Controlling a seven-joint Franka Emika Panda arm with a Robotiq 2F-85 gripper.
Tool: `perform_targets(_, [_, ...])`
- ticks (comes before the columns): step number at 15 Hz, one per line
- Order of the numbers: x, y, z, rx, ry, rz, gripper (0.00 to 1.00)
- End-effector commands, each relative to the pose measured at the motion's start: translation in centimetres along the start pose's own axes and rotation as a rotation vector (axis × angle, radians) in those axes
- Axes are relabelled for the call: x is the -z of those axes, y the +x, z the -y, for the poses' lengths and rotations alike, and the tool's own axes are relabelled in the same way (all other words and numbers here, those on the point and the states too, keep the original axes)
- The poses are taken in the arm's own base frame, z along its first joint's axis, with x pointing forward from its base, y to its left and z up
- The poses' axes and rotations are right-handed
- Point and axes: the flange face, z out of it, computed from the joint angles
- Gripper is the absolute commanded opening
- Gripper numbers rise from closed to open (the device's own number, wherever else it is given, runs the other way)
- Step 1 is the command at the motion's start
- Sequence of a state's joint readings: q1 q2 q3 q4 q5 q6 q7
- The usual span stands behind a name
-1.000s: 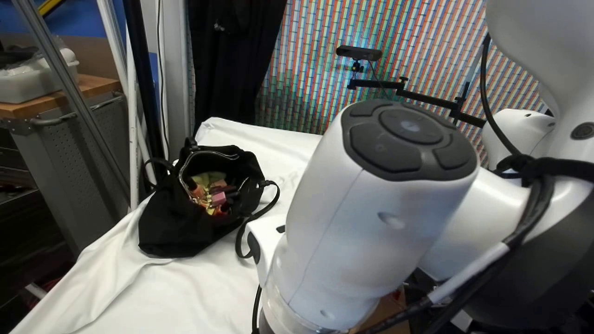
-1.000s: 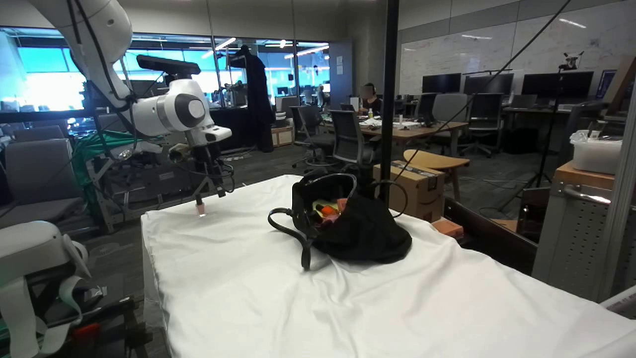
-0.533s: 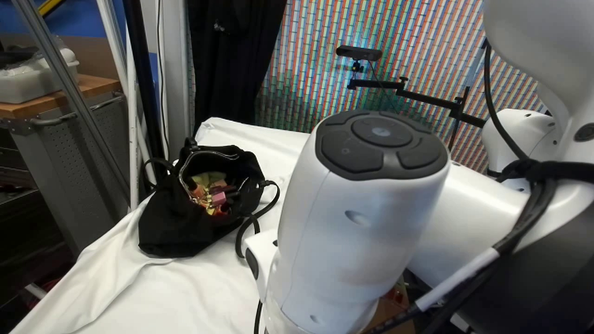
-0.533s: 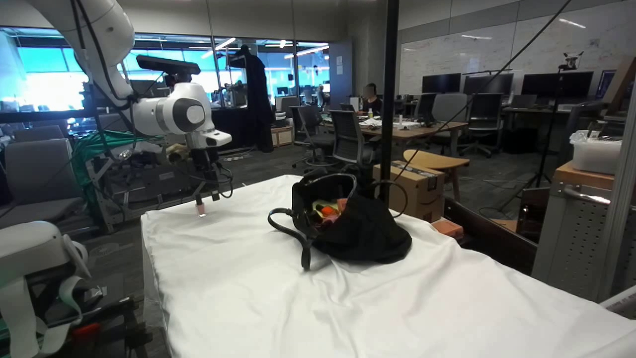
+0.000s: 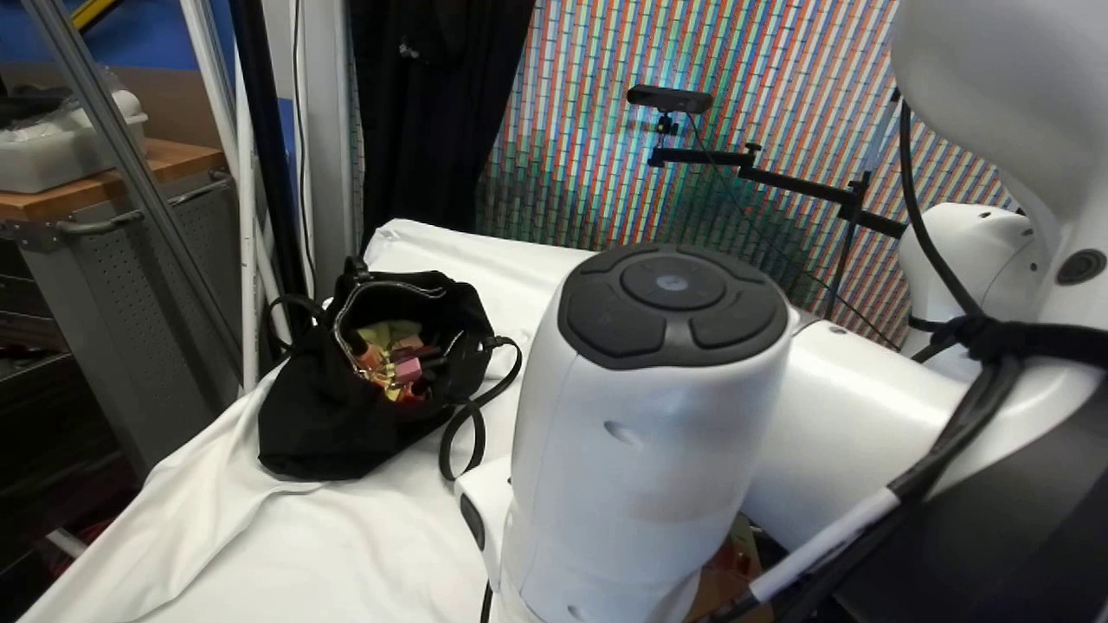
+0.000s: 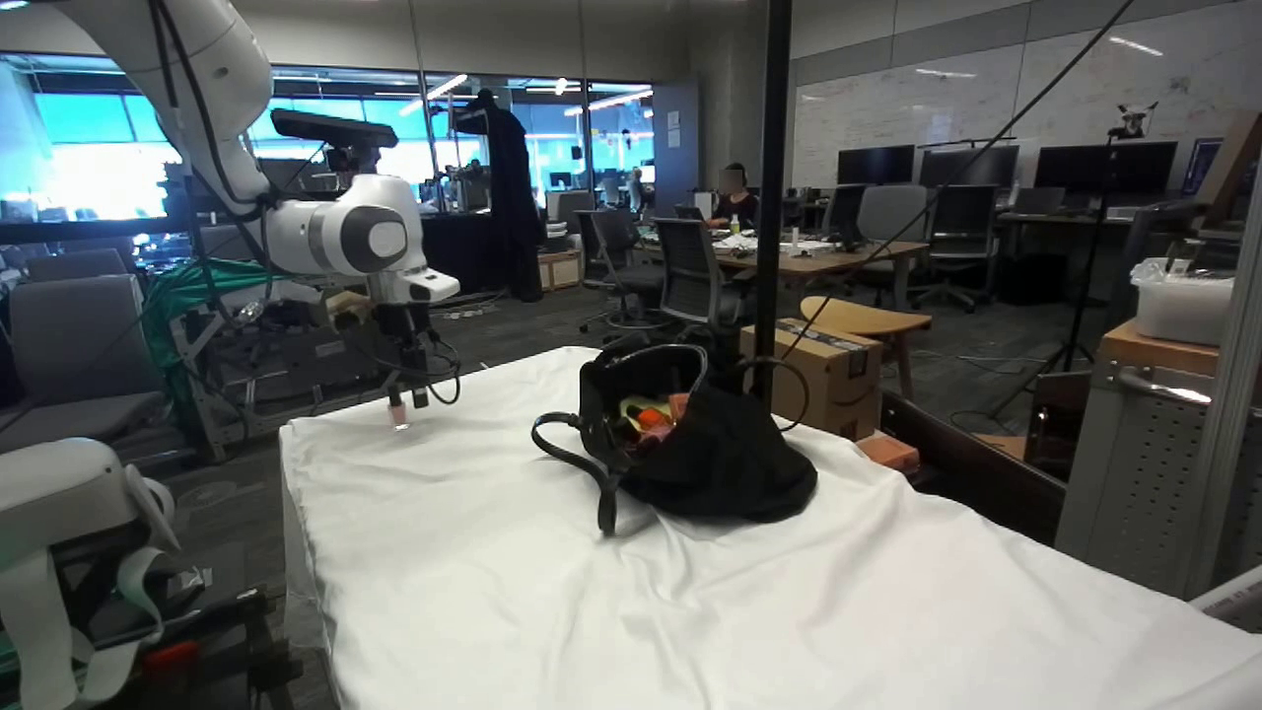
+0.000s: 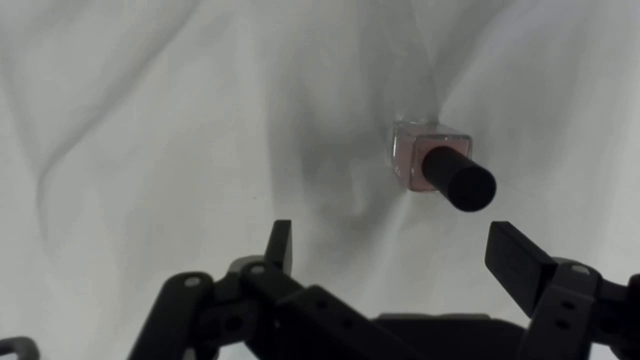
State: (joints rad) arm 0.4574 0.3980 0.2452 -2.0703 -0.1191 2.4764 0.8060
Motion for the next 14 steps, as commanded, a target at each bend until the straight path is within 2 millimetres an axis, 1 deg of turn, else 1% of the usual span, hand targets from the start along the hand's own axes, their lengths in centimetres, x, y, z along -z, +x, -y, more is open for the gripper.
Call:
perform_targets(1, [-0.6,0.0,0.1,0.025,0.021,0.029,1.00])
perform_targets(5, [-1.8,0.1,-0.2,0.061,0.036,0.047,1.00])
perform_targets(14, [-3.5,0.4,-0.3,0.149,0.114,0.105,1.00])
